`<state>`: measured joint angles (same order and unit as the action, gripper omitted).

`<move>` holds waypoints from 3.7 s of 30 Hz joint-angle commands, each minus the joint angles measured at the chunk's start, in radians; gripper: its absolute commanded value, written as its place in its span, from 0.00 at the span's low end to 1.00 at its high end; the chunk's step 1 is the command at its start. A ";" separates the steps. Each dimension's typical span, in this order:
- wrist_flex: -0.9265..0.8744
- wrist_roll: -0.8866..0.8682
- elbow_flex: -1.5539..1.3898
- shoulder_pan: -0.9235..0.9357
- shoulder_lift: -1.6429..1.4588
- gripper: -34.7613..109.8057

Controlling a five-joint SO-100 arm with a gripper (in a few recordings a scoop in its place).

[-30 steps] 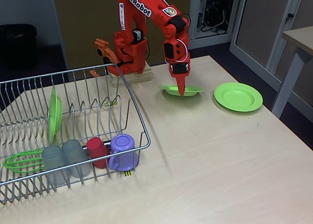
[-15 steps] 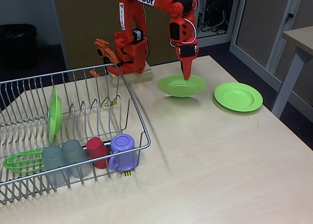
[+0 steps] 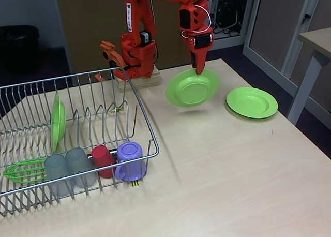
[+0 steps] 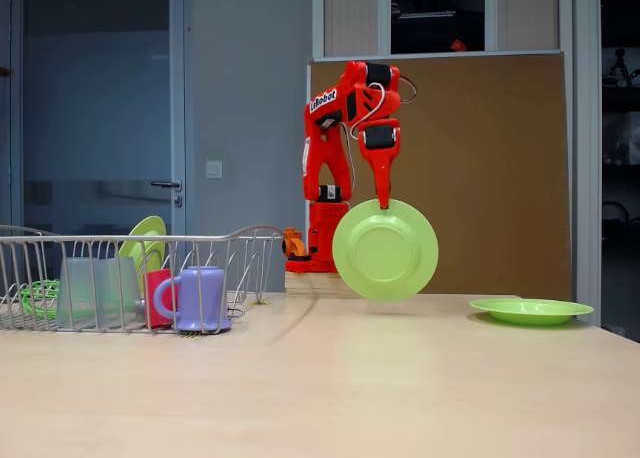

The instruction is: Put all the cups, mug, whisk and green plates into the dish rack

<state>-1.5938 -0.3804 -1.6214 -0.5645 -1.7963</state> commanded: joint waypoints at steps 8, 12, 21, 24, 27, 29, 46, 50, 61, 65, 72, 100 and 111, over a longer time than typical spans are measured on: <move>-0.149 0.454 0.328 0.054 0.034 0.24; -0.210 0.612 0.451 0.104 0.058 0.24; -0.241 0.558 0.609 0.305 0.020 0.24; -0.229 0.546 0.649 0.376 -0.002 0.24; -0.179 0.541 0.646 0.460 -0.038 0.24; -0.144 0.534 0.632 0.522 -0.061 0.24; 0.193 0.617 0.227 1.012 -0.192 0.24; 0.267 0.634 0.140 1.078 -0.189 0.24; 0.408 0.660 -0.043 1.187 -0.169 0.24; 0.437 0.646 -0.087 1.203 -0.170 0.24; 0.477 0.630 -0.155 1.215 -0.186 0.24; 0.618 0.526 -0.508 1.362 -0.342 0.24; 0.713 0.505 -0.584 1.370 -0.242 0.24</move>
<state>-0.8943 0.1289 -2.1798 0.7808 -2.0249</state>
